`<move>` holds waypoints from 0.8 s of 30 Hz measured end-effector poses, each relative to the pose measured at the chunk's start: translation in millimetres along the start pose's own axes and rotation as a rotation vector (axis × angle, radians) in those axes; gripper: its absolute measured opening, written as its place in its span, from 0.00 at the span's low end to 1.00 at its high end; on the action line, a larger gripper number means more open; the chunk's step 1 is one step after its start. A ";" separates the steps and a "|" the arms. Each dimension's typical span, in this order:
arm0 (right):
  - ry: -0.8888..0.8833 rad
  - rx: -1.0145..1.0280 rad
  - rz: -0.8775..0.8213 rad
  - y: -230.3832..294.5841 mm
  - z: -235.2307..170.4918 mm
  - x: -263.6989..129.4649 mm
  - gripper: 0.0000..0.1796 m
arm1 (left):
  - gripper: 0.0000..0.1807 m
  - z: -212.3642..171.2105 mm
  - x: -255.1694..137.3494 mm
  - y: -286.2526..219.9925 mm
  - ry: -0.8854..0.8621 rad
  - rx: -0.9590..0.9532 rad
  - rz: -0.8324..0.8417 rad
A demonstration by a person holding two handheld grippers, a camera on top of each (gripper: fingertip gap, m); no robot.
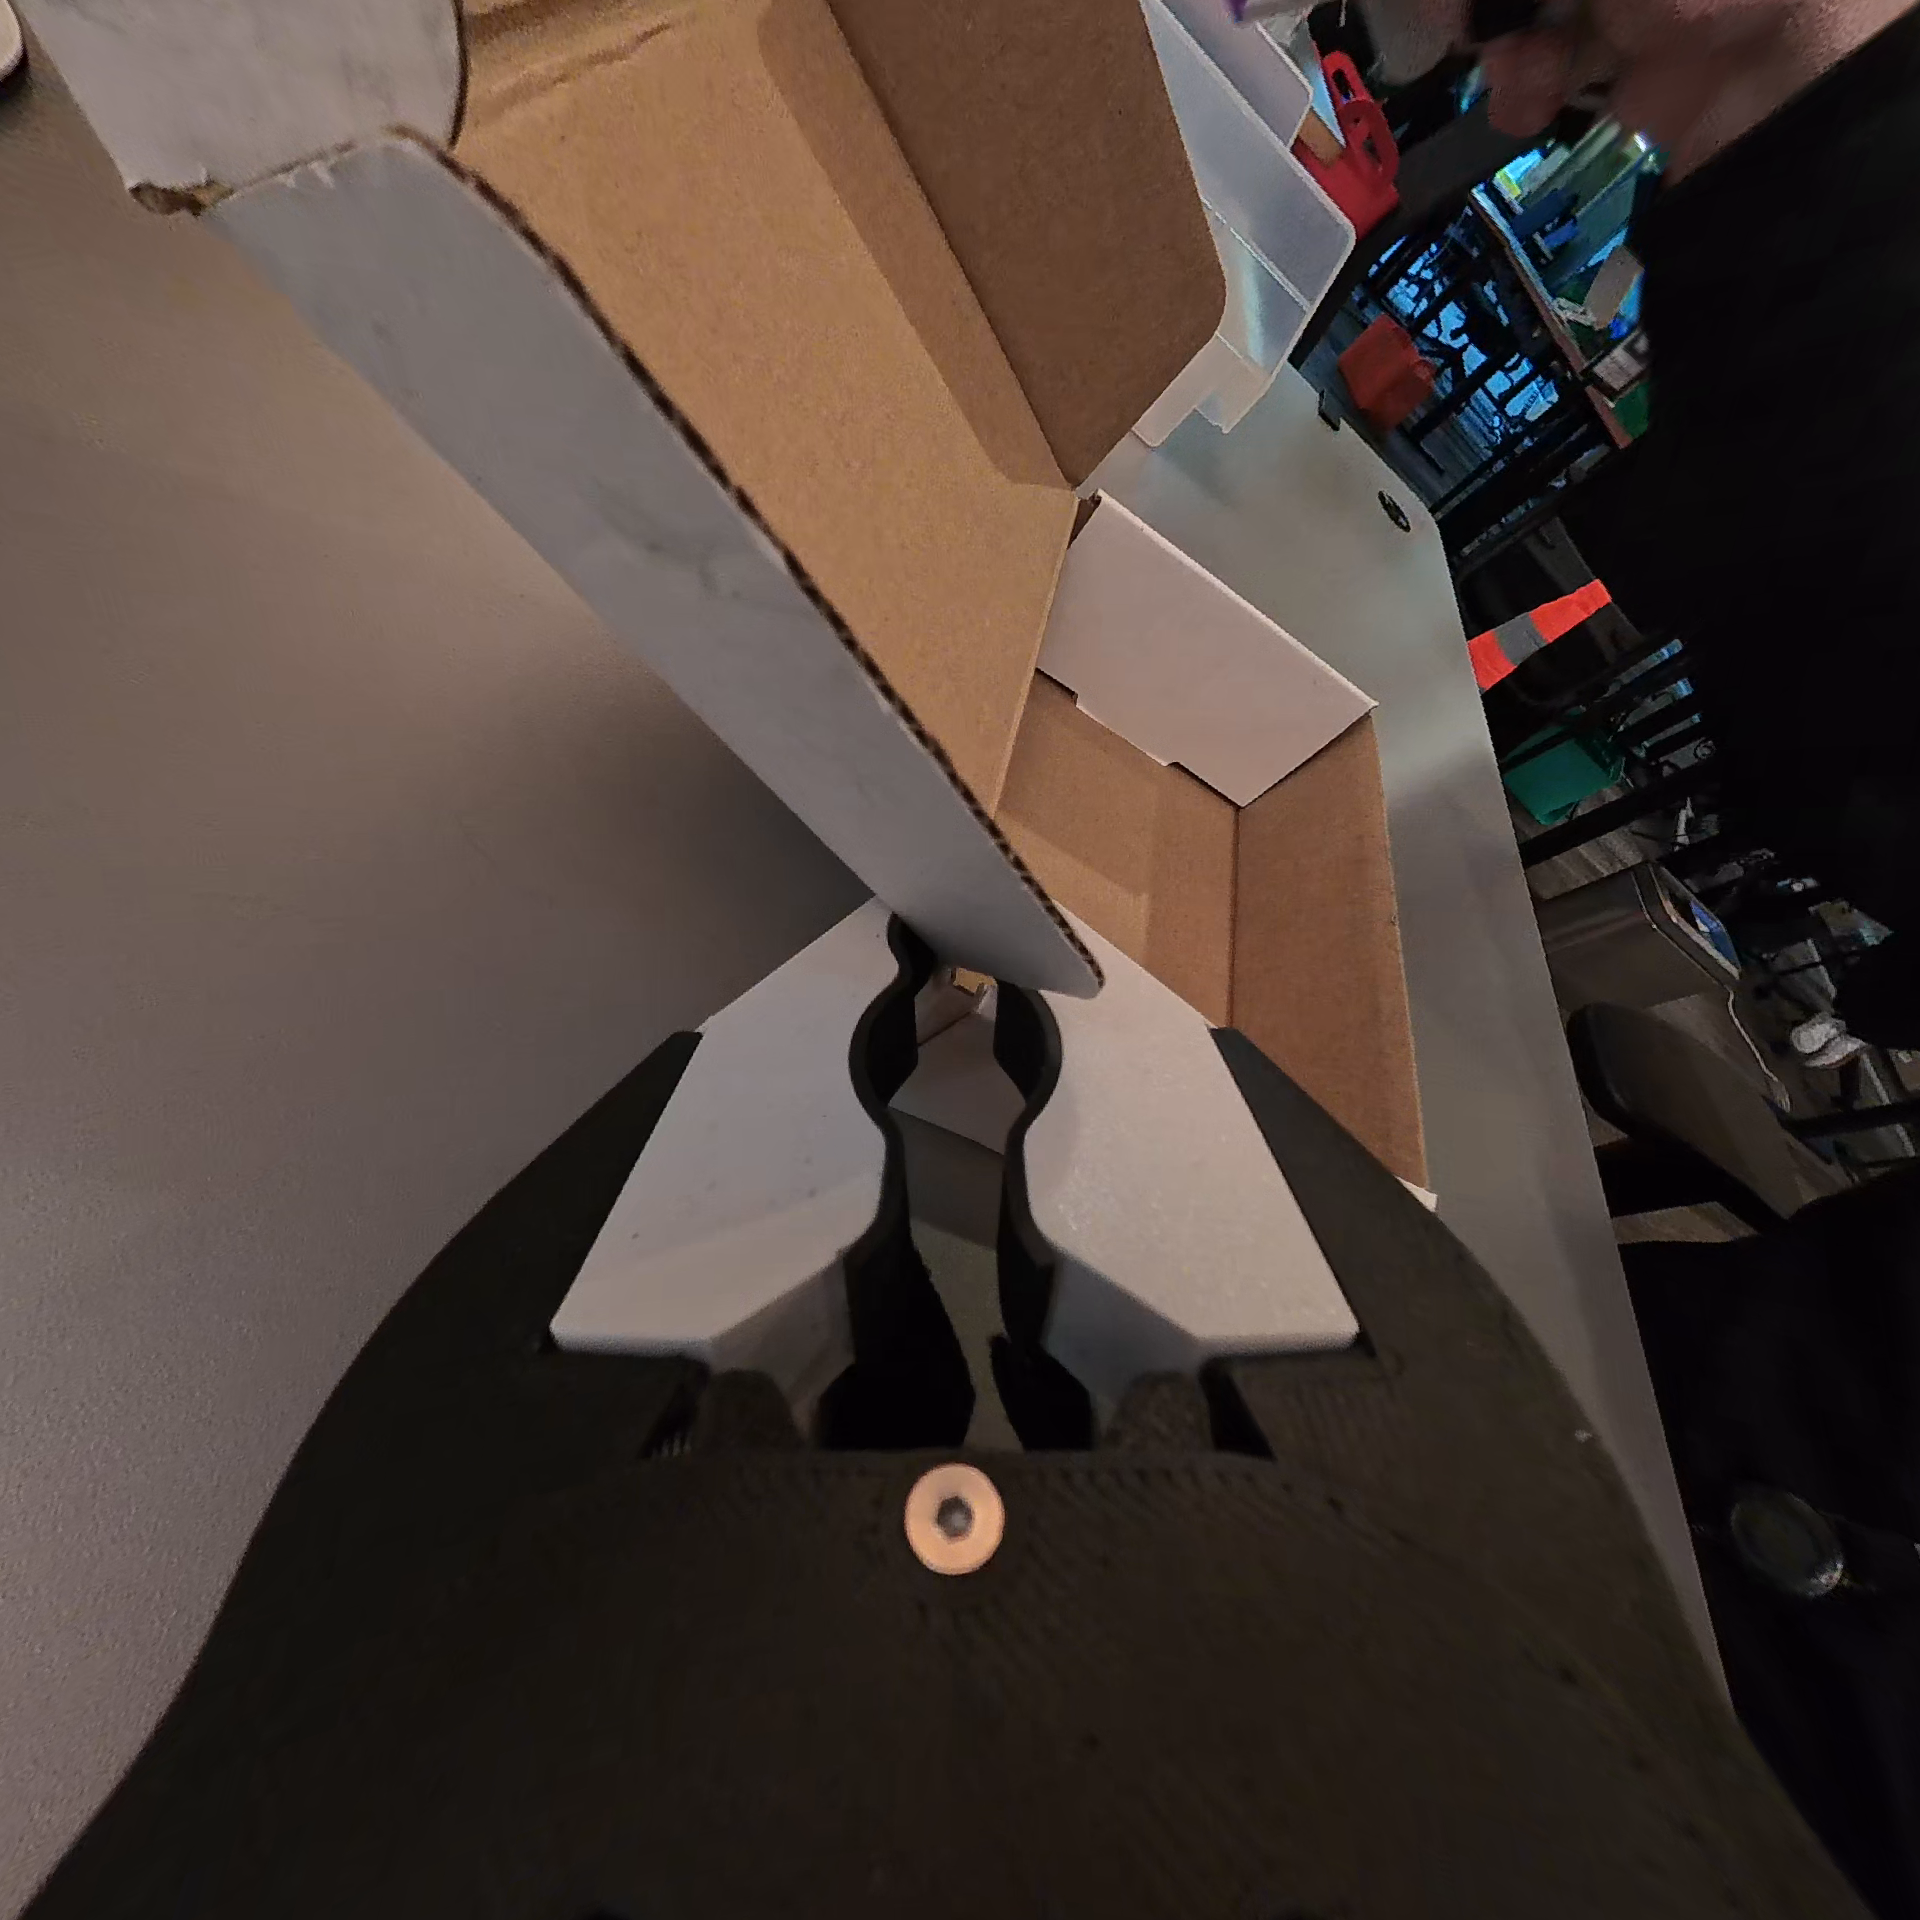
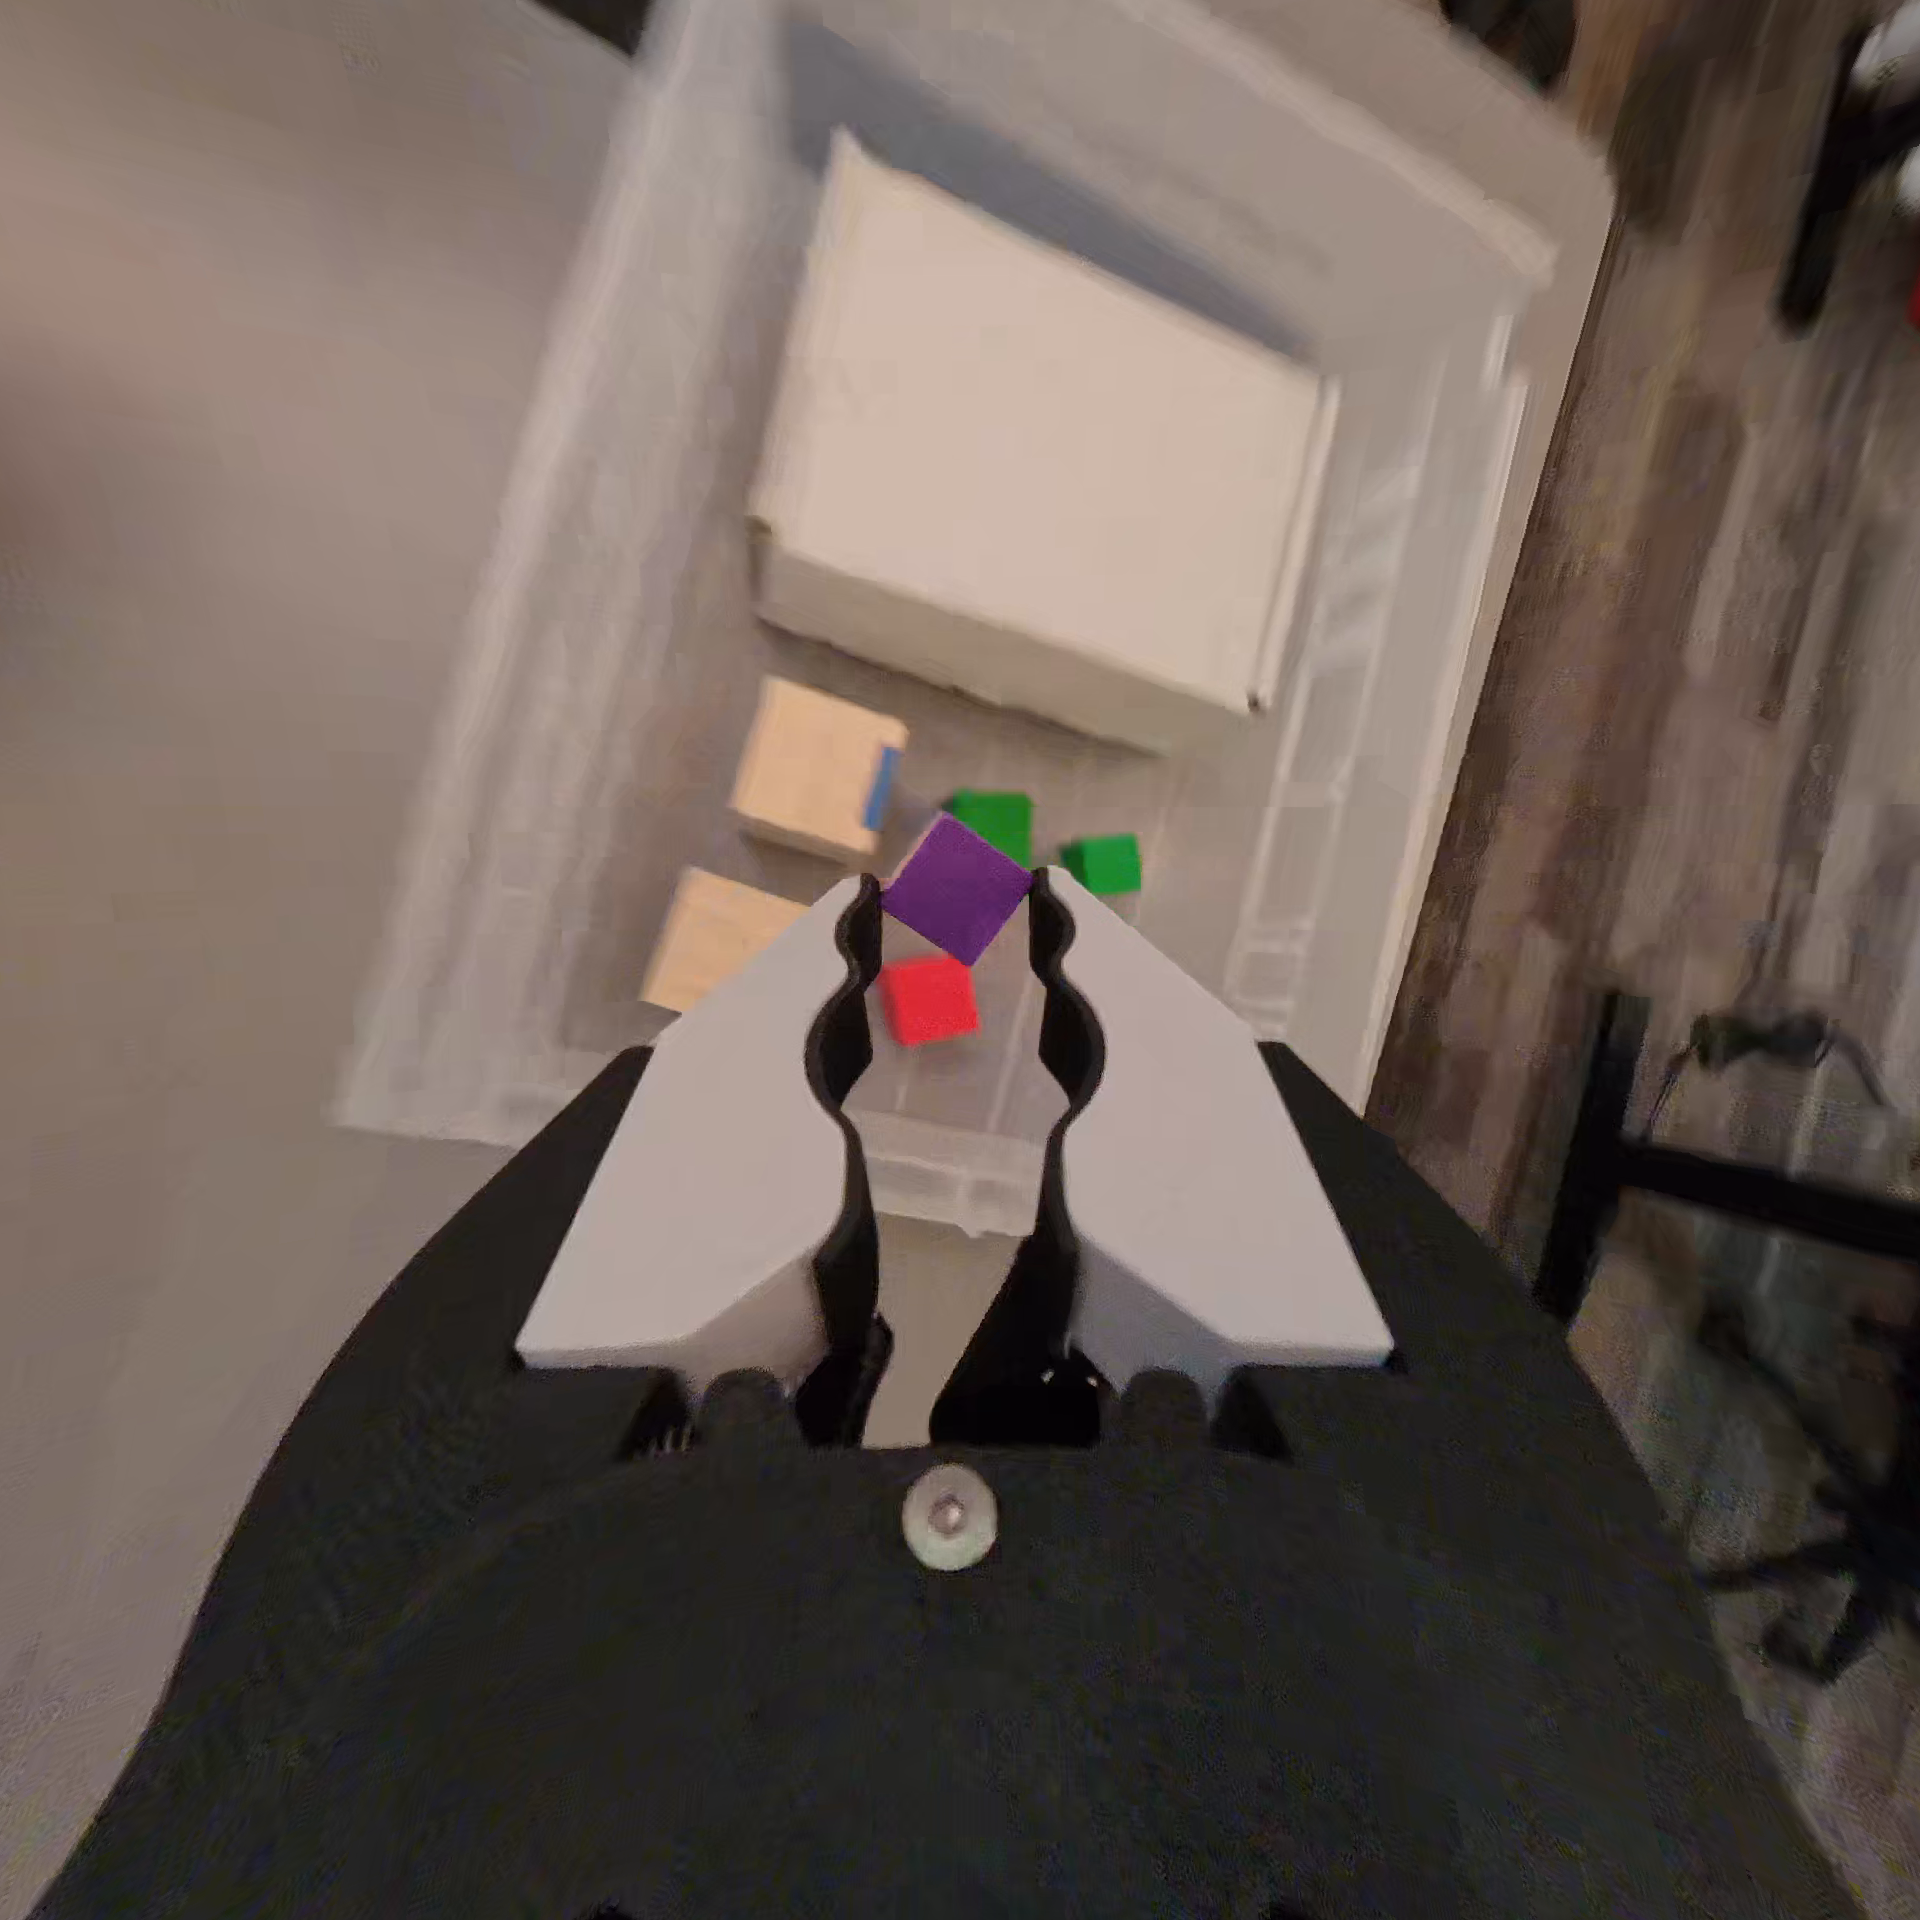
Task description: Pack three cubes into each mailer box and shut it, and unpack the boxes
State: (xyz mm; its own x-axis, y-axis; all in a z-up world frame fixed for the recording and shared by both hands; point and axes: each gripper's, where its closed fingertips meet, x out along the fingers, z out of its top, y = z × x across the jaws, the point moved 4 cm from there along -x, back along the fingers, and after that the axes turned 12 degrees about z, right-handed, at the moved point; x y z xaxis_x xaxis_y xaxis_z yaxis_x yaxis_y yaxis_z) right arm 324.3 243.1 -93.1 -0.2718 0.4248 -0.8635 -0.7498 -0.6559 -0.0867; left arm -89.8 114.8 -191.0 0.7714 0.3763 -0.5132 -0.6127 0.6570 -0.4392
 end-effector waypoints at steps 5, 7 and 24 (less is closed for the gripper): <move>0.163 0.084 -0.047 -40.6 -49.8 43.0 0.15 | 0.03 -0.1 -0.1 0.1 0.001 -0.002 -0.002; 0.196 0.104 -0.044 -45.4 -60.0 56.0 0.15 | 0.03 0.0 -0.2 0.2 0.001 -0.003 -0.003; 0.341 0.142 -0.044 -52.1 -64.3 57.2 0.28 | 0.03 0.1 -0.8 0.1 0.003 -0.006 -0.008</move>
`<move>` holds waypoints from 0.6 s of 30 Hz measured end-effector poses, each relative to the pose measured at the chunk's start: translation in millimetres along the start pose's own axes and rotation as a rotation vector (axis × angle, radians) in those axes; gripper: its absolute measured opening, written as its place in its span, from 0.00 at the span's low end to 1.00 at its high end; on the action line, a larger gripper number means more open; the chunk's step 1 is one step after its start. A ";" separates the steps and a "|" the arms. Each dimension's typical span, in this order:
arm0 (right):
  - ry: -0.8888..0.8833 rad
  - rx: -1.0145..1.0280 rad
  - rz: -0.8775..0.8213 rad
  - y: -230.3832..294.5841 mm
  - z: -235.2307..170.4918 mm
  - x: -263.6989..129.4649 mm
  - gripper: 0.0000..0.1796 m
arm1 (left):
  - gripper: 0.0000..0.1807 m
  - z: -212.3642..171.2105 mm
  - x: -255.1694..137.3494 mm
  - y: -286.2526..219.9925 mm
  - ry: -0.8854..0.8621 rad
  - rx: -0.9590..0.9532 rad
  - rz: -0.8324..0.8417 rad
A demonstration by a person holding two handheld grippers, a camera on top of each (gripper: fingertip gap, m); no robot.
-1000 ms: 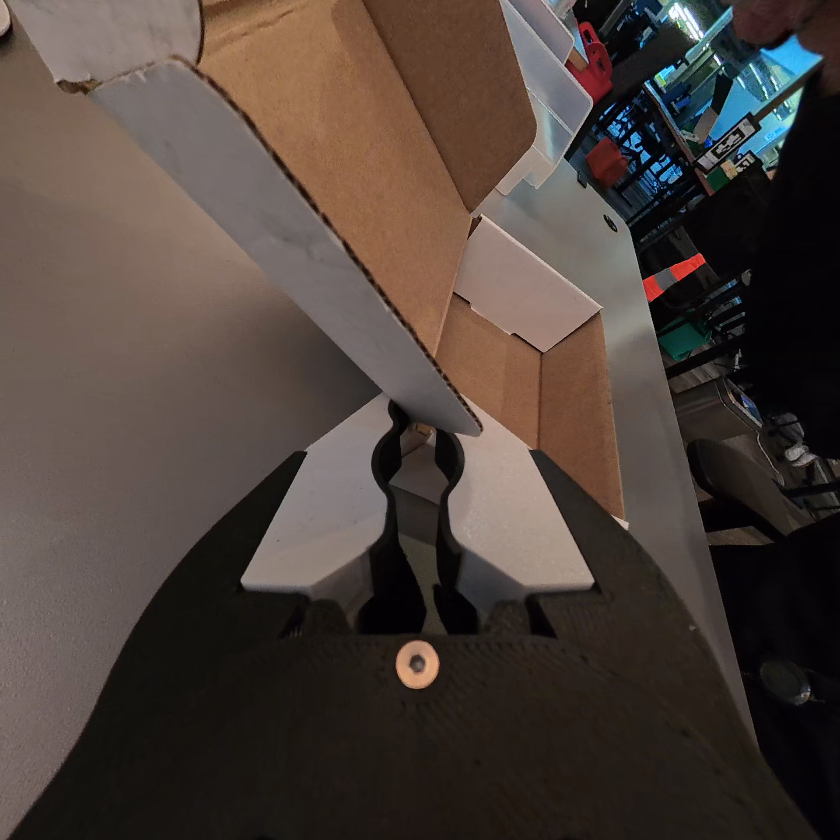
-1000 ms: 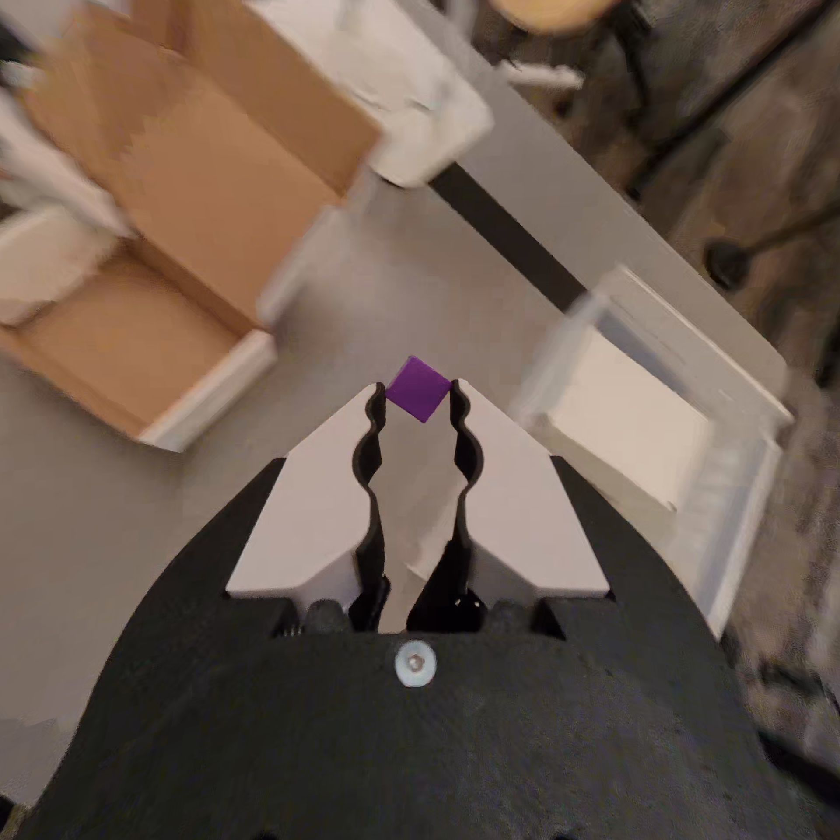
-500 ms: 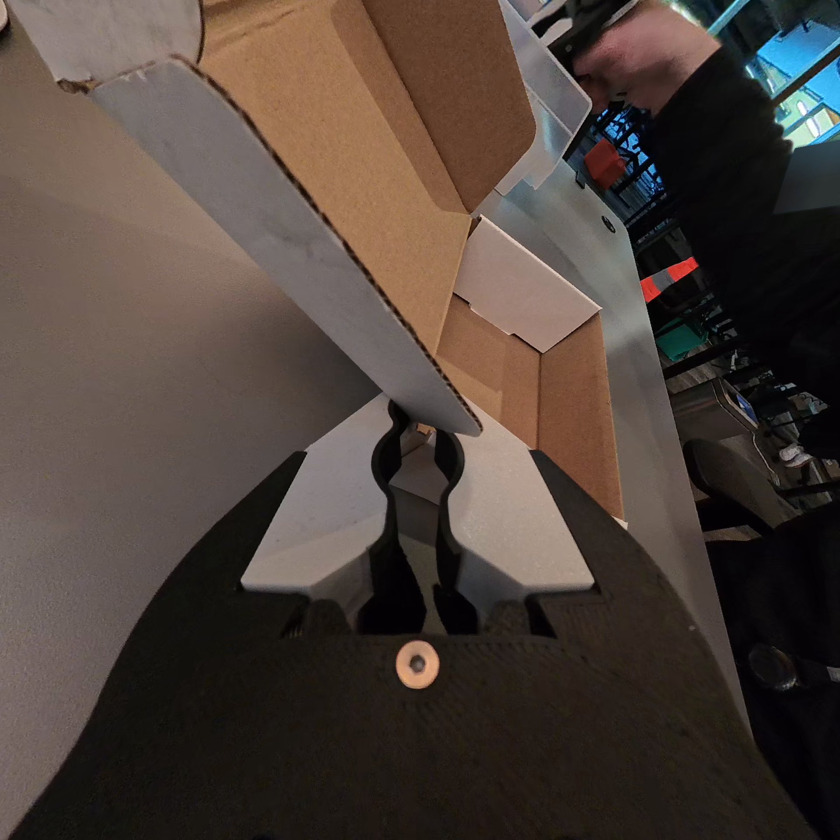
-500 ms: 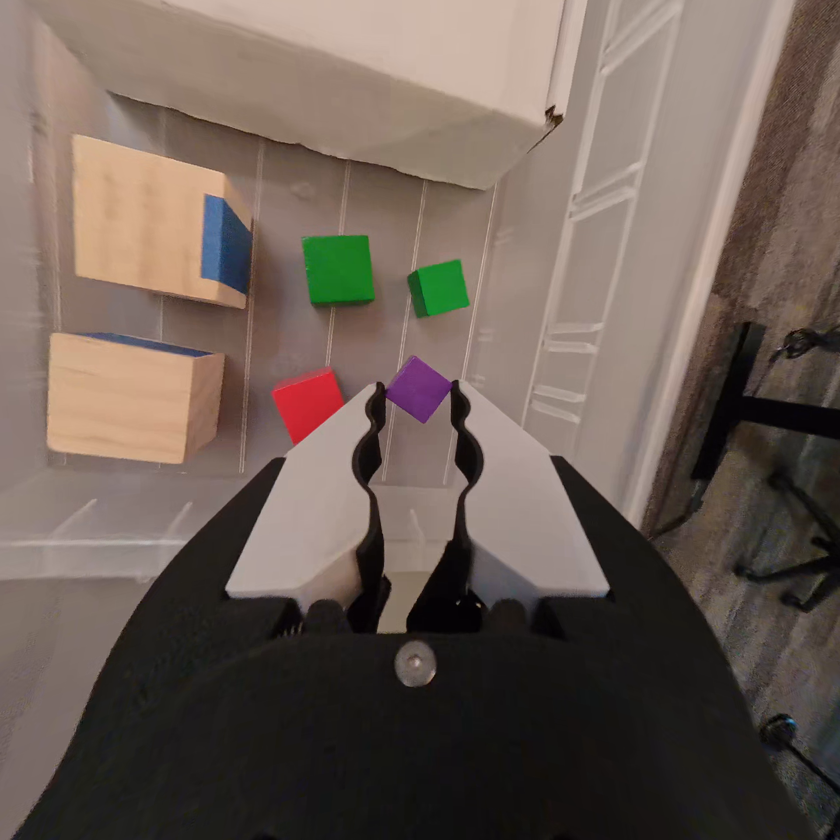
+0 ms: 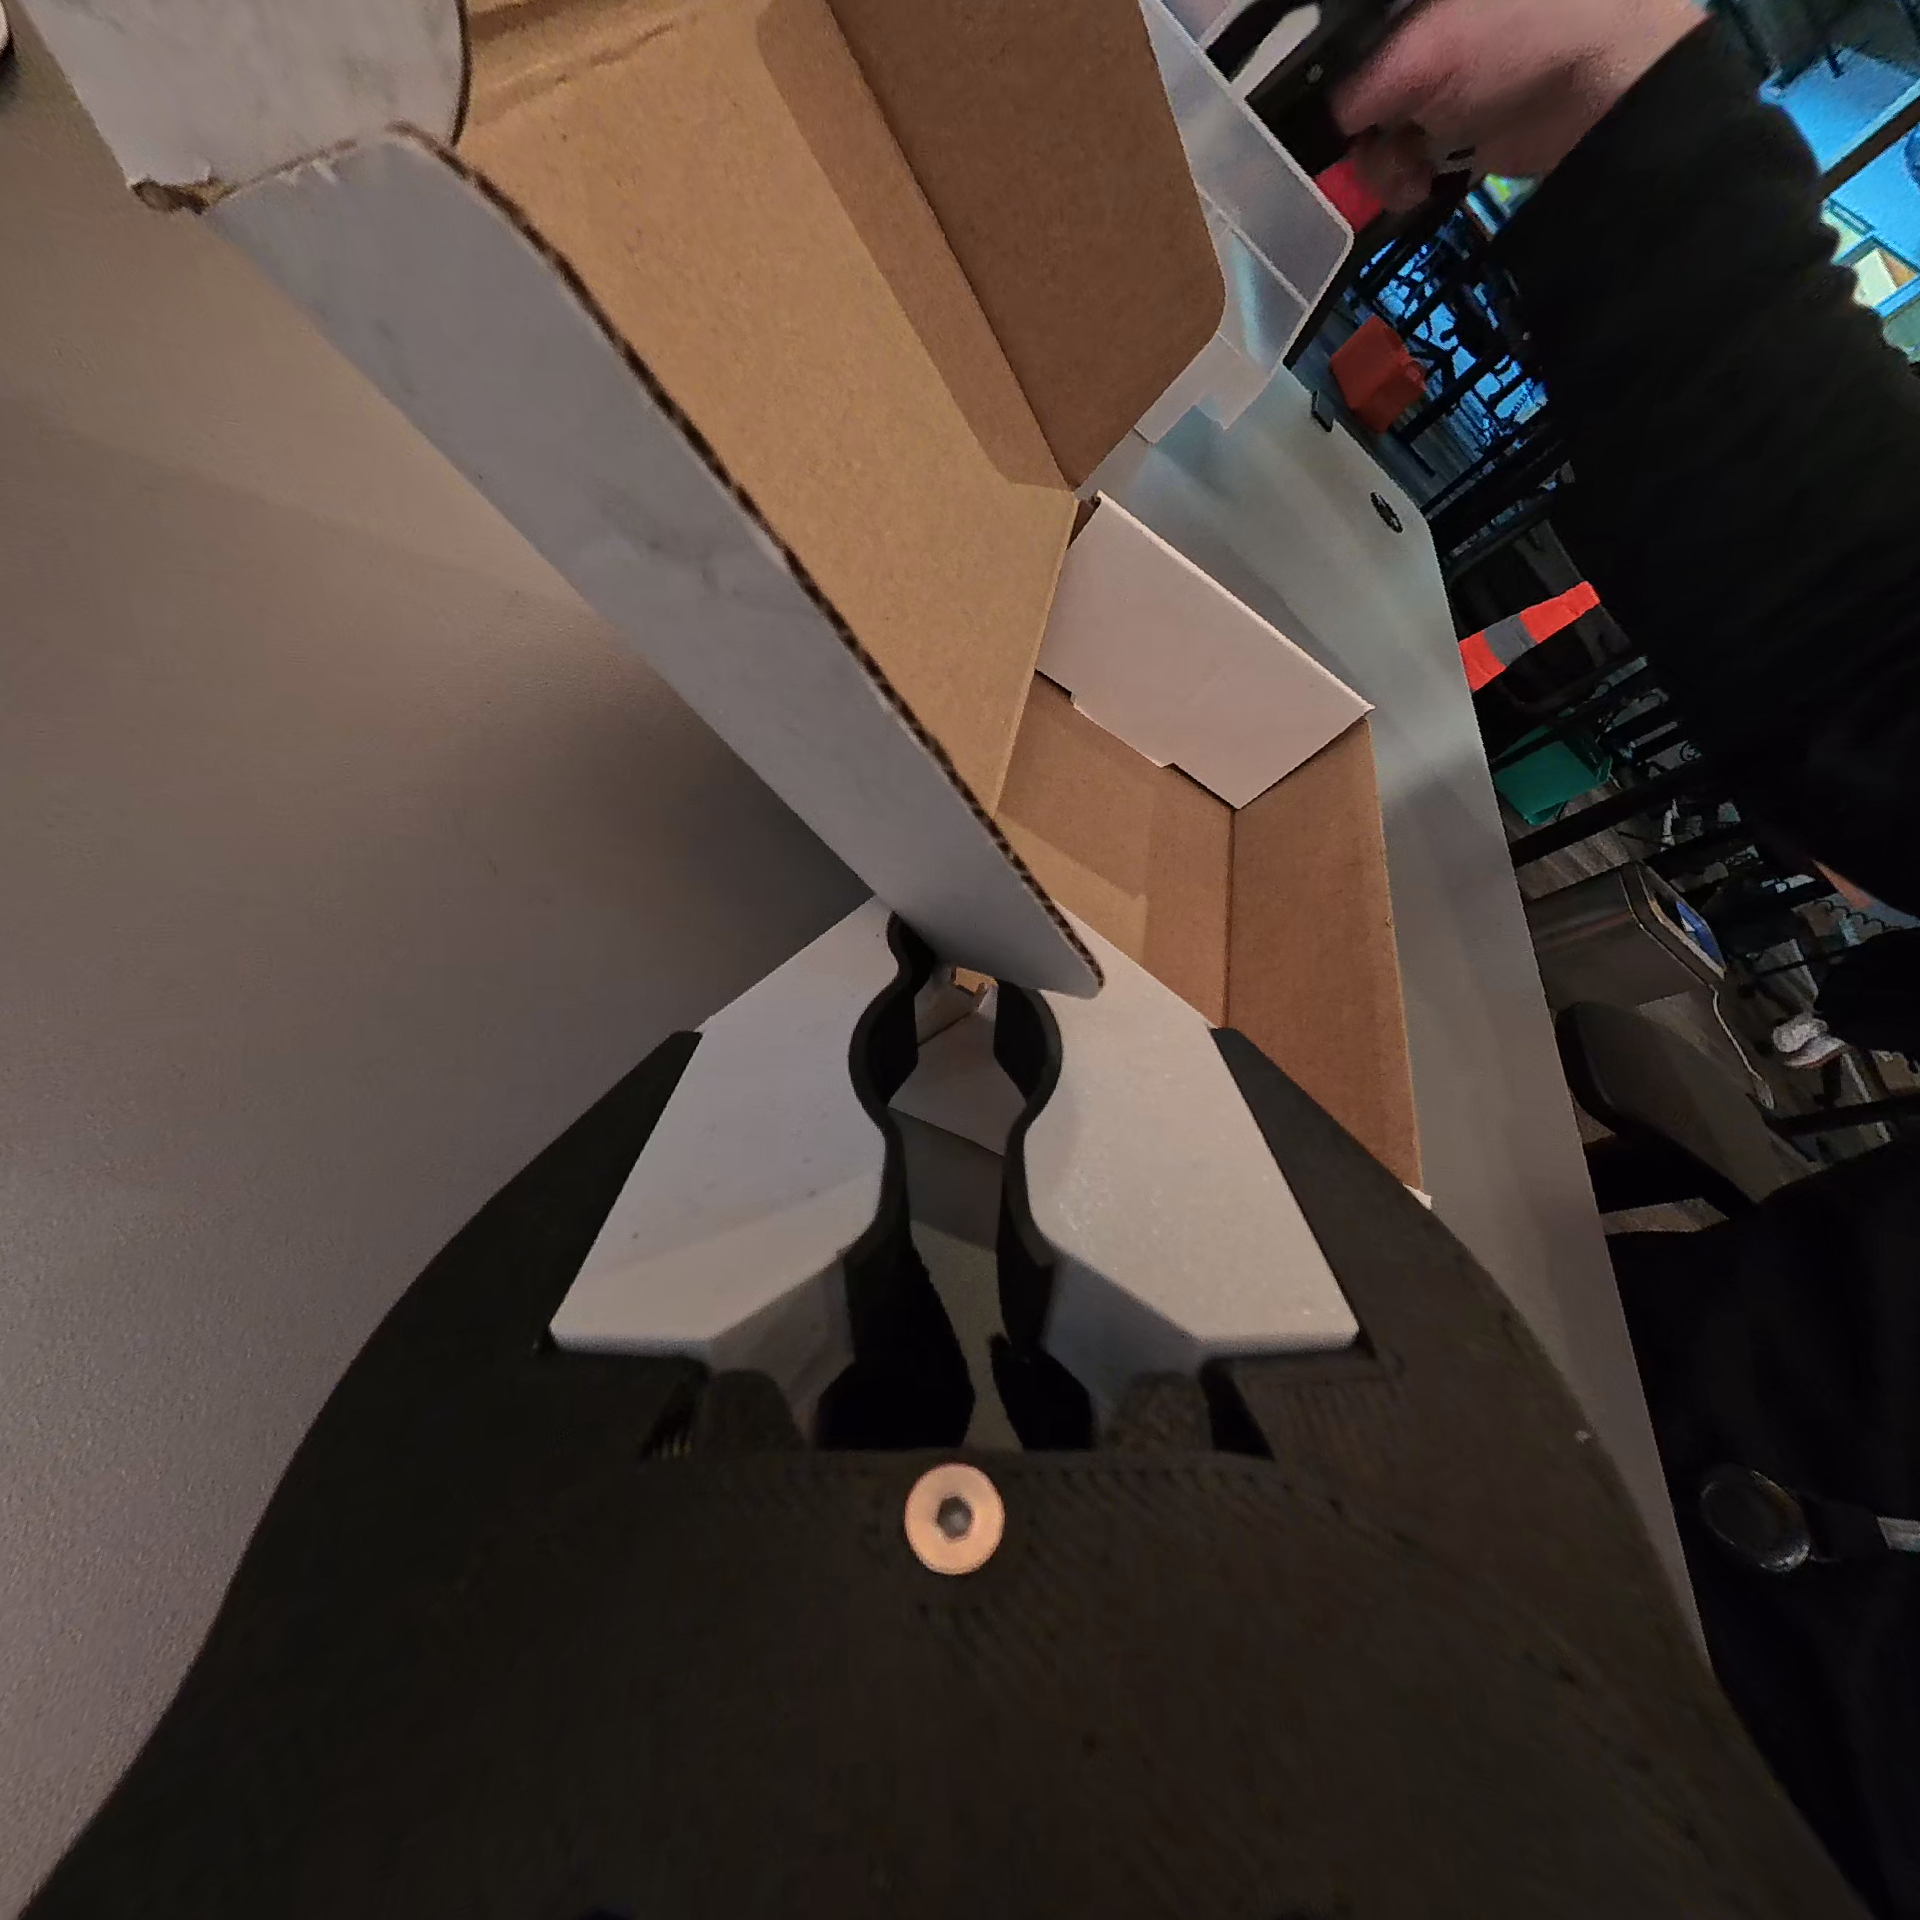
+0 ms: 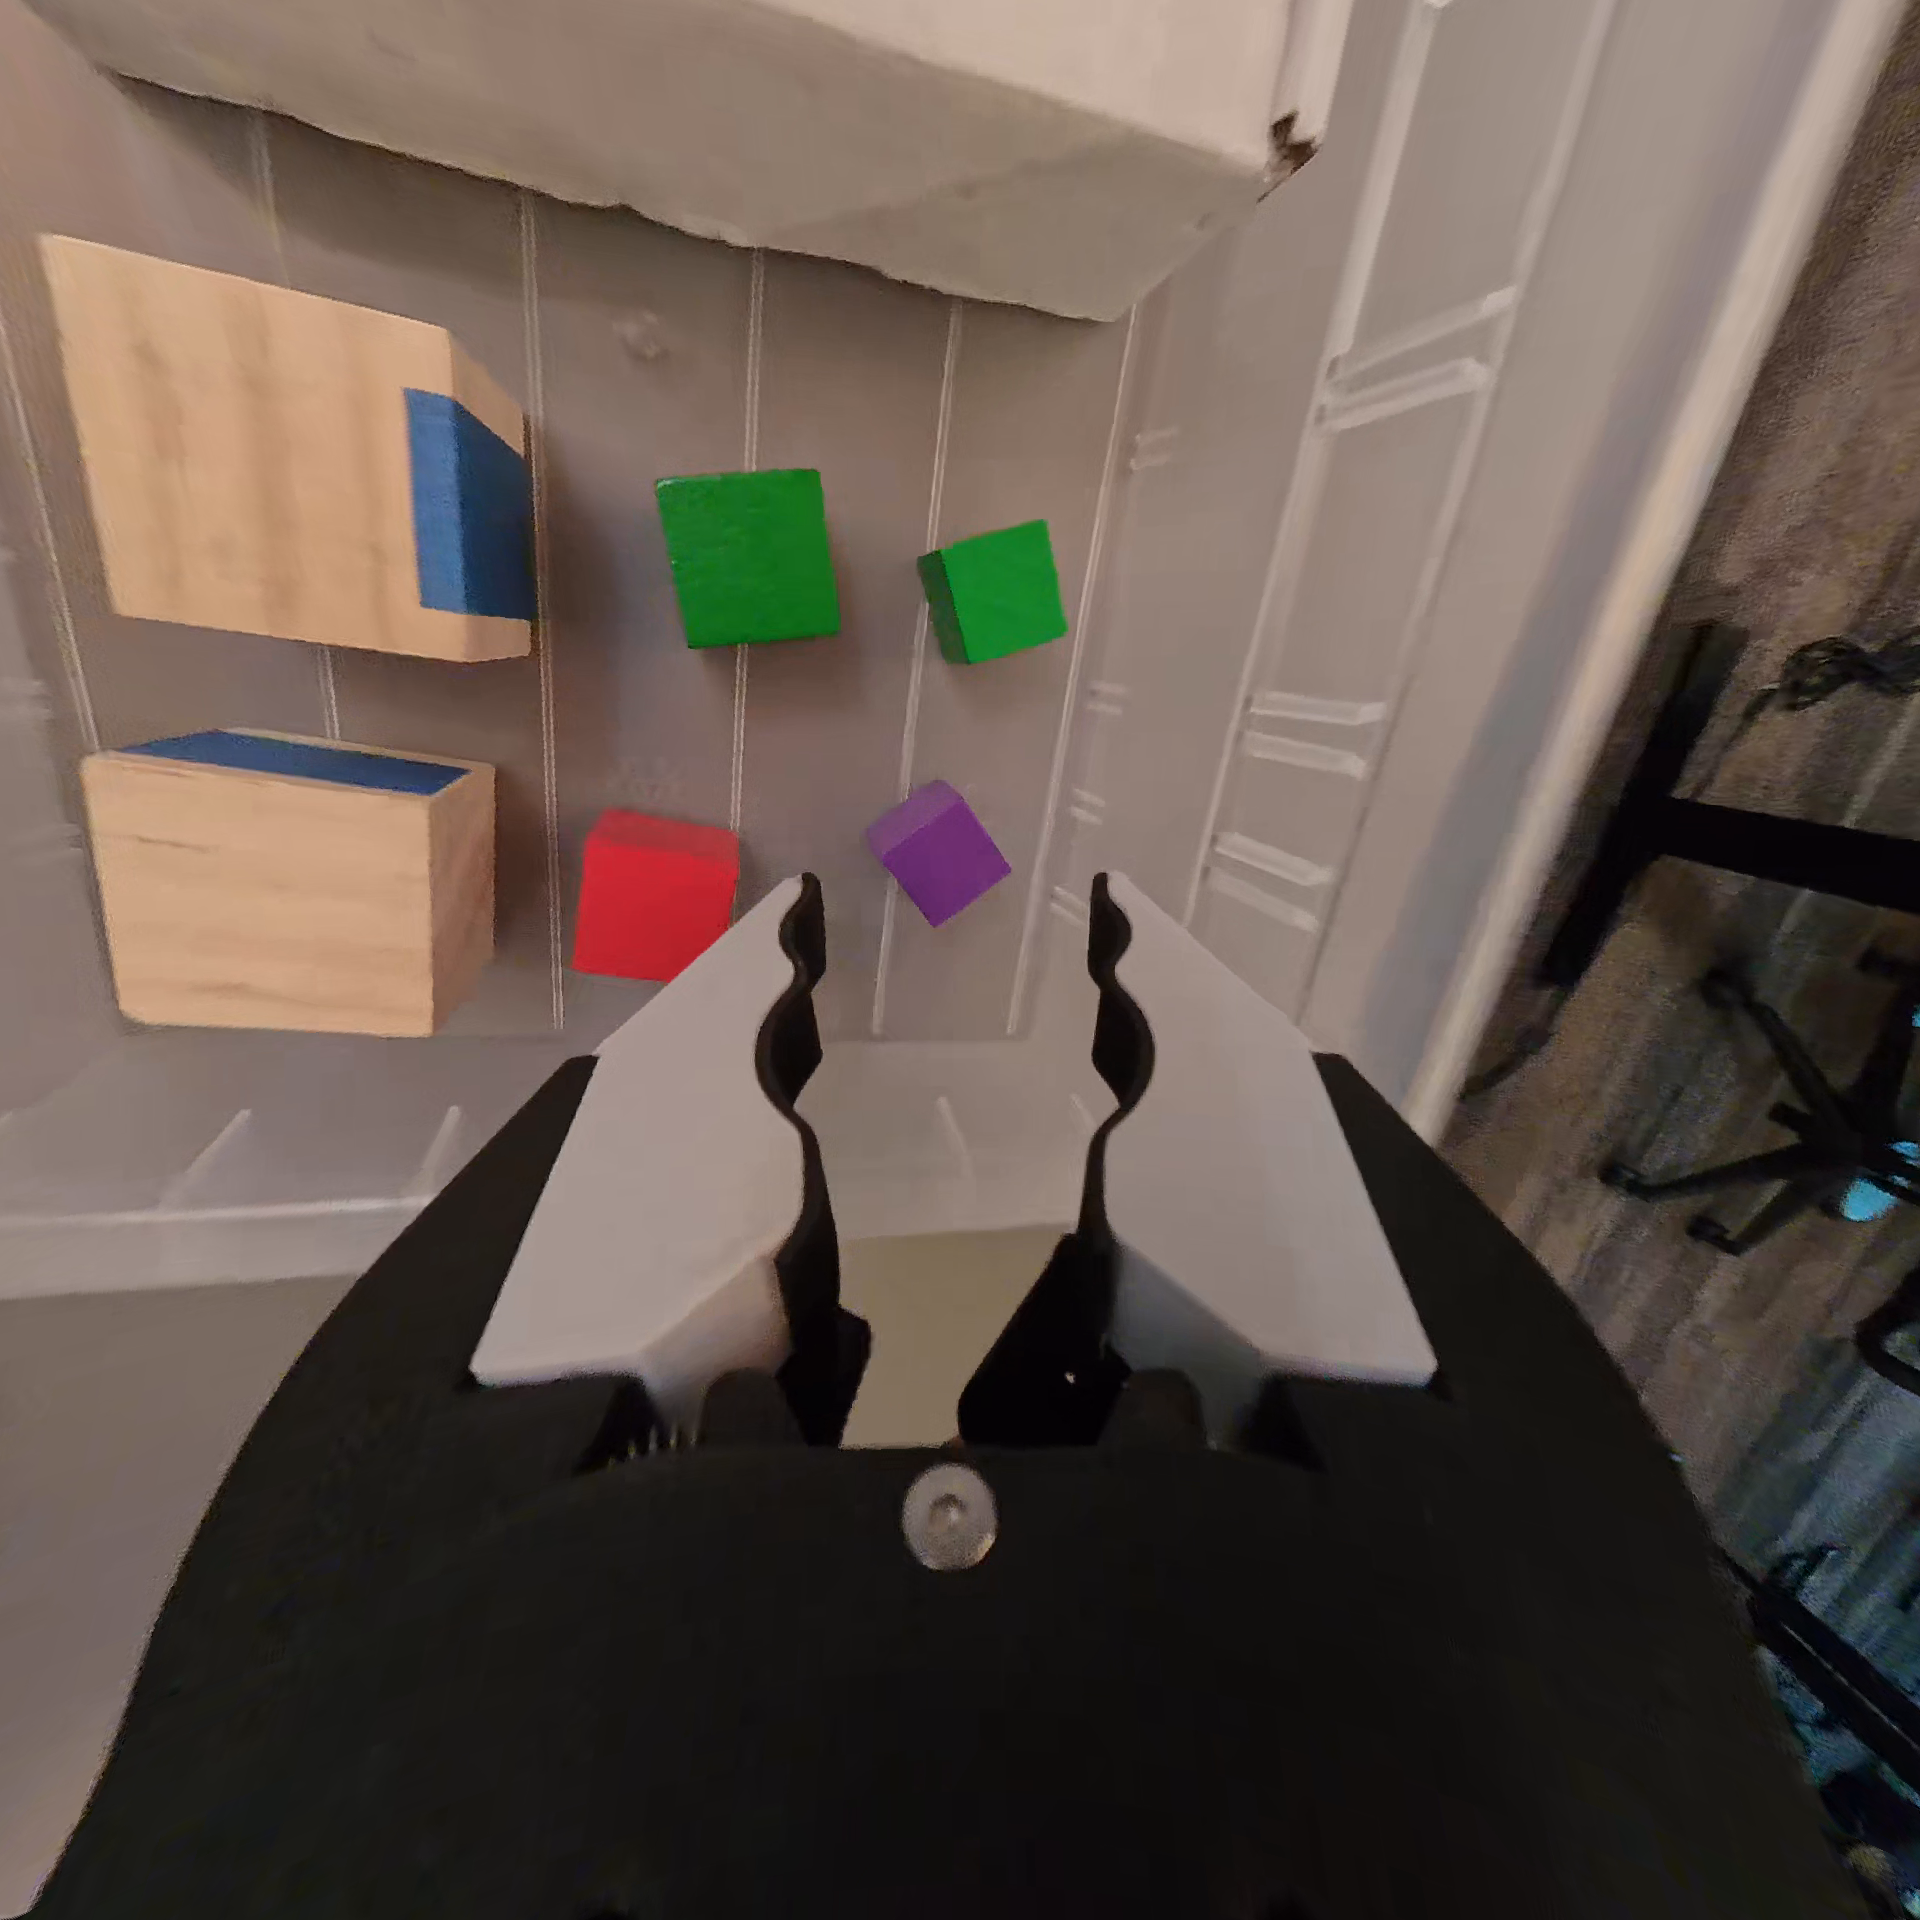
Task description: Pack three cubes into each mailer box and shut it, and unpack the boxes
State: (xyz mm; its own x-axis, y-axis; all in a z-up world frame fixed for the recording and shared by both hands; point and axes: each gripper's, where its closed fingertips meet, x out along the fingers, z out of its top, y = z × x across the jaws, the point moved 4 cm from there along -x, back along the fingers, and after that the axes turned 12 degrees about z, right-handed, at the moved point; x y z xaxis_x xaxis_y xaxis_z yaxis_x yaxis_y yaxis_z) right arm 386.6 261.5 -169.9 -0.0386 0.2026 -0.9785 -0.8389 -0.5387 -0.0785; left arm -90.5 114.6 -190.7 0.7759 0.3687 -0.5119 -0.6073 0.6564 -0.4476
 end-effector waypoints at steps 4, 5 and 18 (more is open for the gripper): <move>-0.157 -0.107 -0.137 27.3 19.6 -55.3 0.25 | 0.03 0.1 -0.1 0.0 -0.001 0.000 0.000; -0.229 -0.152 -0.123 46.9 27.7 -70.7 0.25 | 0.03 0.1 -0.2 -0.1 -0.001 0.001 0.000; -0.661 -0.485 0.621 307.8 88.3 -64.1 0.38 | 0.45 0.5 -15.3 -9.5 -0.034 0.163 -0.054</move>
